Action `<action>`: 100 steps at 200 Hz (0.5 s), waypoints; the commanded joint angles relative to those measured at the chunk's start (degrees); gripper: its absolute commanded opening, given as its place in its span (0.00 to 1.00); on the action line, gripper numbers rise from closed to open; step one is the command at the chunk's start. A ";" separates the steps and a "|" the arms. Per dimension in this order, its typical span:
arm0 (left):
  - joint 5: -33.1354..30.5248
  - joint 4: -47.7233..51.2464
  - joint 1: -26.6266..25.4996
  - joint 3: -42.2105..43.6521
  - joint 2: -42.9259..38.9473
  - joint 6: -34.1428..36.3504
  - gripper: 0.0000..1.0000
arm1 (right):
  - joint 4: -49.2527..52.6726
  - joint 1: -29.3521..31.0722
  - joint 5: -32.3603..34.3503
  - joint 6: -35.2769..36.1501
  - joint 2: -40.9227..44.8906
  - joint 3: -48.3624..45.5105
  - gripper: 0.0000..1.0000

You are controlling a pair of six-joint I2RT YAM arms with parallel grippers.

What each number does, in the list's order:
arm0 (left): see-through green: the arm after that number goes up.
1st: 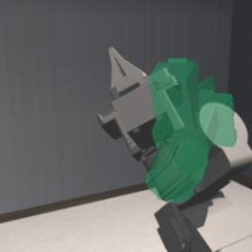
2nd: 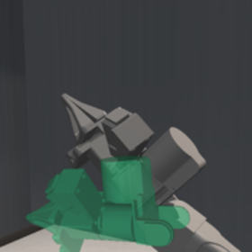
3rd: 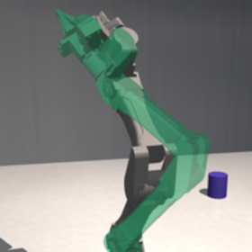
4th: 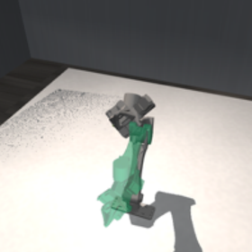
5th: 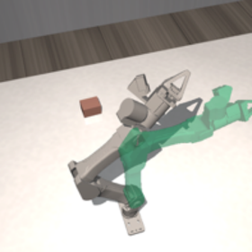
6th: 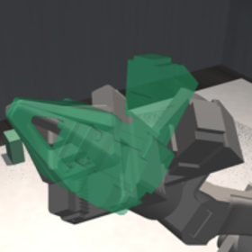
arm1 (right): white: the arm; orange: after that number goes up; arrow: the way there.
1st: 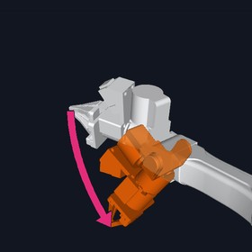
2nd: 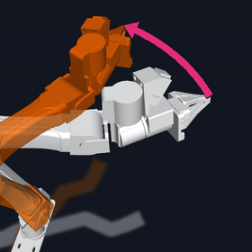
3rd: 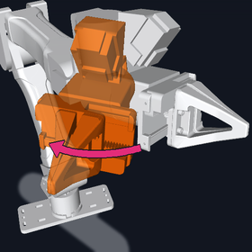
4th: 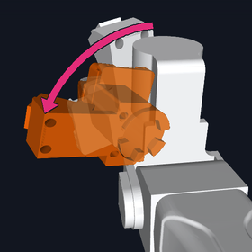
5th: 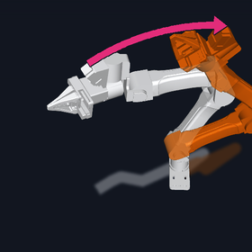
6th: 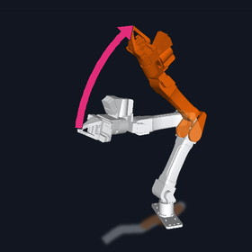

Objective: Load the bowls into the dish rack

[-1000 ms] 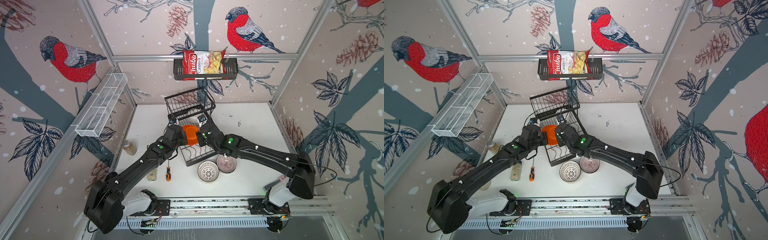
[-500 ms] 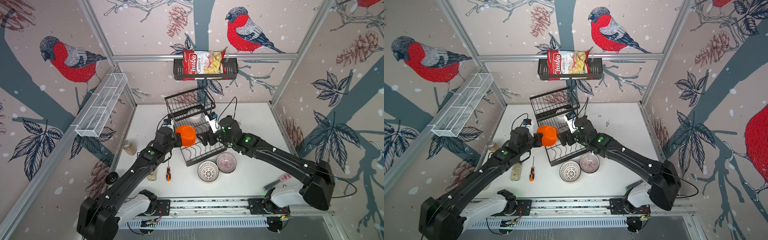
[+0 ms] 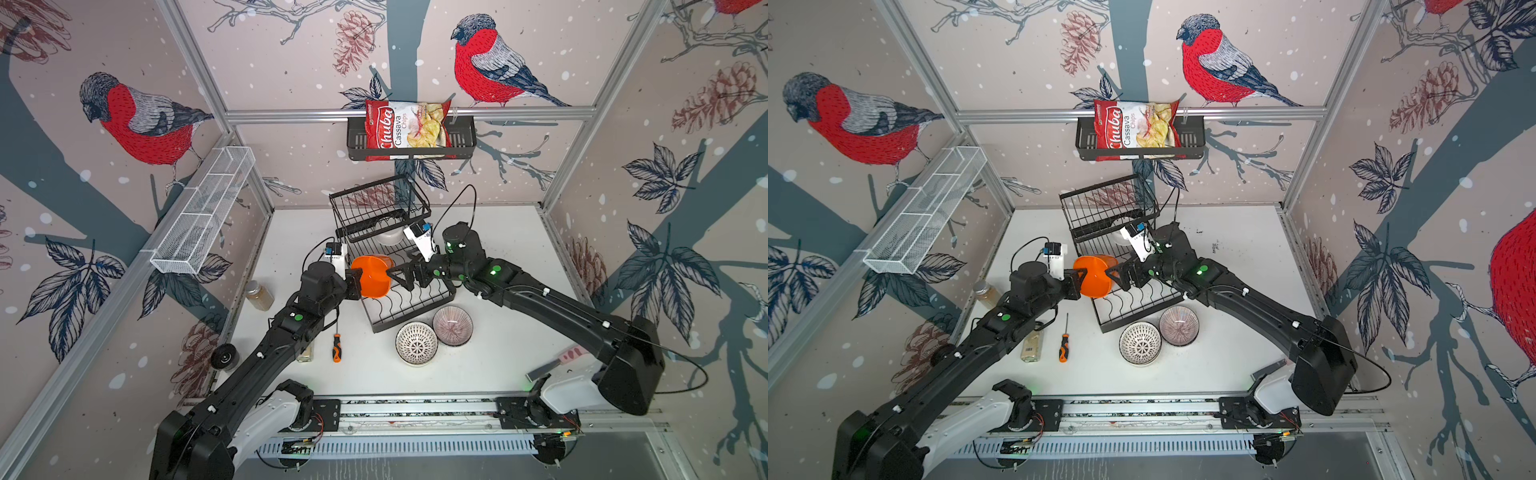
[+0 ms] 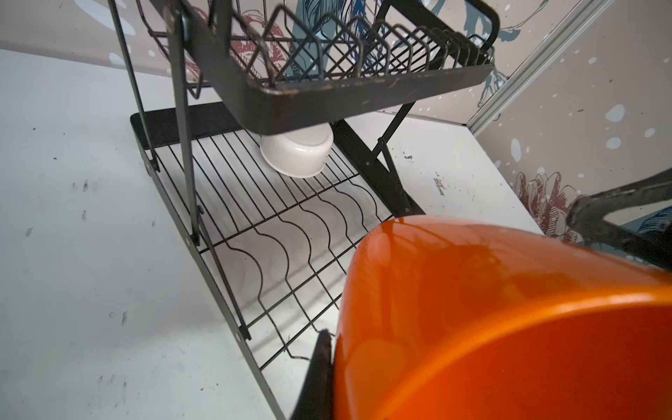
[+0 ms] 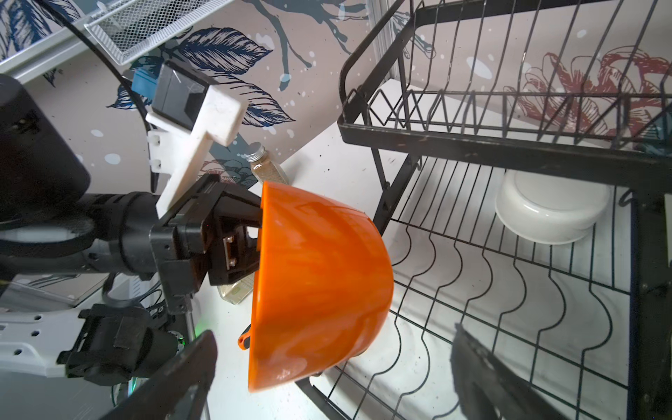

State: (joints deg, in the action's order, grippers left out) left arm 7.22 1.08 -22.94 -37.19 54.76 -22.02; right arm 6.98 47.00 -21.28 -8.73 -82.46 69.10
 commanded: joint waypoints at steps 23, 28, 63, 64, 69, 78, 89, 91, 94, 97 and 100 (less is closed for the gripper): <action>10.49 -11.89 2.67 1.50 -0.89 0.66 0.00 | -1.80 -1.65 -8.61 1.72 1.21 -0.20 0.99; 10.94 -12.42 2.86 1.62 -0.88 0.53 0.00 | -1.72 -1.65 -9.05 1.91 1.30 -0.12 0.99; 14.65 -15.78 3.98 1.62 0.47 -0.98 0.00 | -1.55 -1.89 -11.15 1.66 1.15 -0.14 0.99; 14.74 -15.90 3.97 1.61 0.50 -1.08 0.00 | -1.54 -1.86 -11.15 1.59 1.11 -0.21 0.99; 15.19 -16.50 3.96 1.75 0.60 -1.31 0.00 | -1.57 -1.92 -11.28 1.48 1.07 -0.22 0.99; 15.94 -17.47 3.97 1.85 0.68 -1.70 0.00 | -1.45 -2.13 -11.73 1.28 1.07 -0.28 1.00; 16.30 -18.10 4.02 1.81 0.85 -2.08 0.00 | -1.71 -2.35 -12.11 0.86 1.08 -0.45 0.99; 16.32 -18.15 4.10 1.78 0.87 -2.07 0.00 | -1.75 -2.35 -12.12 0.79 1.01 -0.39 0.99; 16.40 -18.15 4.06 1.76 0.87 -2.13 0.00 | -1.76 -2.35 -12.18 0.74 1.02 -0.37 1.00; 16.43 -18.29 4.10 1.70 0.94 -2.18 0.00 | -1.79 -2.43 -12.23 0.71 1.00 -0.41 1.00; 16.50 -18.38 4.12 1.66 0.96 -2.30 0.00 | -1.94 -2.44 -12.23 0.62 0.98 -0.39 1.00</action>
State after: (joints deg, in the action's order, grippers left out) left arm 20.99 -10.83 -19.05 -35.33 55.55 -22.76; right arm 6.52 44.77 -31.57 -7.46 -81.47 68.86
